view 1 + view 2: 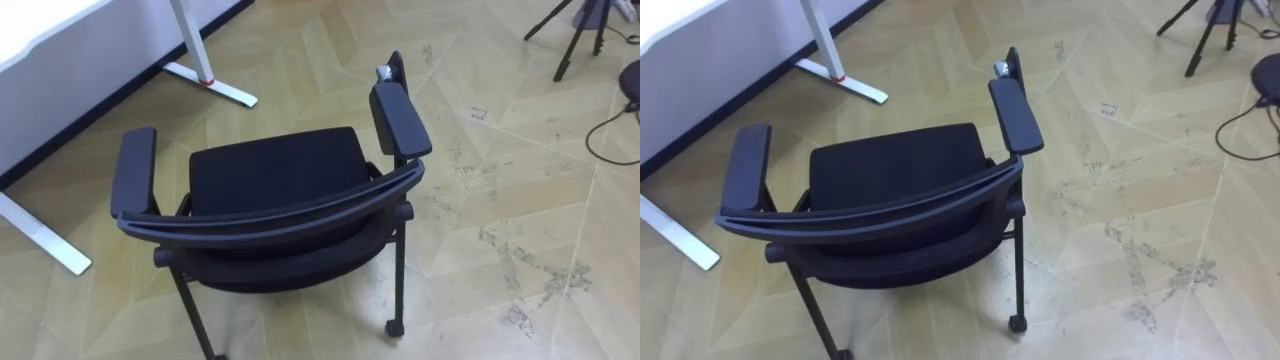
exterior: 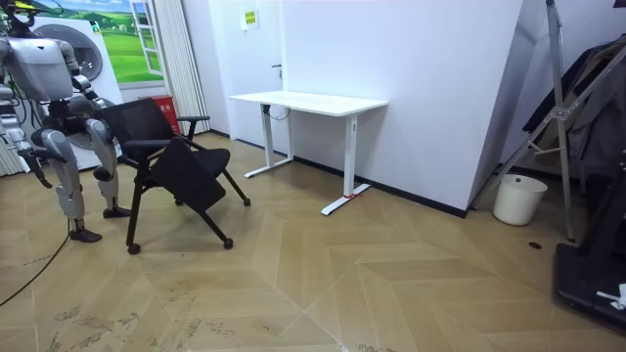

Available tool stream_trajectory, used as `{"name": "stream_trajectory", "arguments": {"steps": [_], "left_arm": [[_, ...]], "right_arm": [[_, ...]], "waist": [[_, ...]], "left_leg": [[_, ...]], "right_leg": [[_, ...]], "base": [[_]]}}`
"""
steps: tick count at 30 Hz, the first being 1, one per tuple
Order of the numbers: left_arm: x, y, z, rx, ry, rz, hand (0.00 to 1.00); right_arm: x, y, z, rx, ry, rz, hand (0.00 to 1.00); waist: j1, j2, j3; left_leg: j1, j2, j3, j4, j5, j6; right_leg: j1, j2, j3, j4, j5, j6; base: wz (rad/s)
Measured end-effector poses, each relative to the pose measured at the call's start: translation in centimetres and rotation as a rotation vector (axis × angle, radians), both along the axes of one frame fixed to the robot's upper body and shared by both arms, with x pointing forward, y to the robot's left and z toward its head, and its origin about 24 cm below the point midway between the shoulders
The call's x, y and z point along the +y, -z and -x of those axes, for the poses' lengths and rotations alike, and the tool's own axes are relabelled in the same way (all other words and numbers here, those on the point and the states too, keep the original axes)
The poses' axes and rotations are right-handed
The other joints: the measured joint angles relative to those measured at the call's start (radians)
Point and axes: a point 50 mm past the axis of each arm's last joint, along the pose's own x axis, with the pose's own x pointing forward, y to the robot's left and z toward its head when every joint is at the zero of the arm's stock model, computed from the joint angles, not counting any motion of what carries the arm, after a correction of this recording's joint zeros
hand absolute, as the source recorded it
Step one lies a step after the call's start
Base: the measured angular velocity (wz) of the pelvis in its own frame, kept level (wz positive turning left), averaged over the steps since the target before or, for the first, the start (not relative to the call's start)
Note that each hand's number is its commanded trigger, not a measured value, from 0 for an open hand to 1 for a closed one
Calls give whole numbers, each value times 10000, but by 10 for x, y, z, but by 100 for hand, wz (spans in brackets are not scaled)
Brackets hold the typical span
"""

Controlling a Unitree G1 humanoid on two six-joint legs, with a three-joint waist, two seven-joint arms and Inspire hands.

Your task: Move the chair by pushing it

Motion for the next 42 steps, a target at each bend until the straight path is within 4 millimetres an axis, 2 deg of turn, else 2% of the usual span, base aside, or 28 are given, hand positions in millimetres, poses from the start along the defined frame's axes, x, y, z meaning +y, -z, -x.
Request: {"name": "stream_trajectory", "arguments": {"steps": [8,12,17,29,42], "left_arm": [[3,1,5,174,-167,-65,0],[6,1,11,344,-379,-173,0],[10,1,15,489,-730,-273,0],[7,3,18,598,-1317,-421,0],[14,3,34,835,-2355,-629,0]], "right_arm": [[-2,0,4,131,518,-35,0],[0,3,15,506,1482,-220,0],[2,4,25,841,1682,-318,0],[2,5,26,1108,1640,-435,0],[0,5,25,1153,1428,-373,0]], "waist": [[-13,-59,-46],[-160,-128,-46],[-162,-169,-42],[-152,-130,-39],[-84,-167,-51]], "left_leg": [[15,-2,-10,-28,0,0],[79,-2,-89,-99,0,0],[167,-6,-85,-148,0,-1],[169,-16,-109,-215,0,-1],[173,-18,-130,-228,0,-1]], "right_leg": [[17,7,6,-12,-1,1],[122,35,-32,-40,1,-2],[171,33,-19,-73,0,-1],[168,33,-35,-157,0,3],[236,38,-107,-183,3,0]], "base": [[0],[3],[-2],[0],[1]]}}
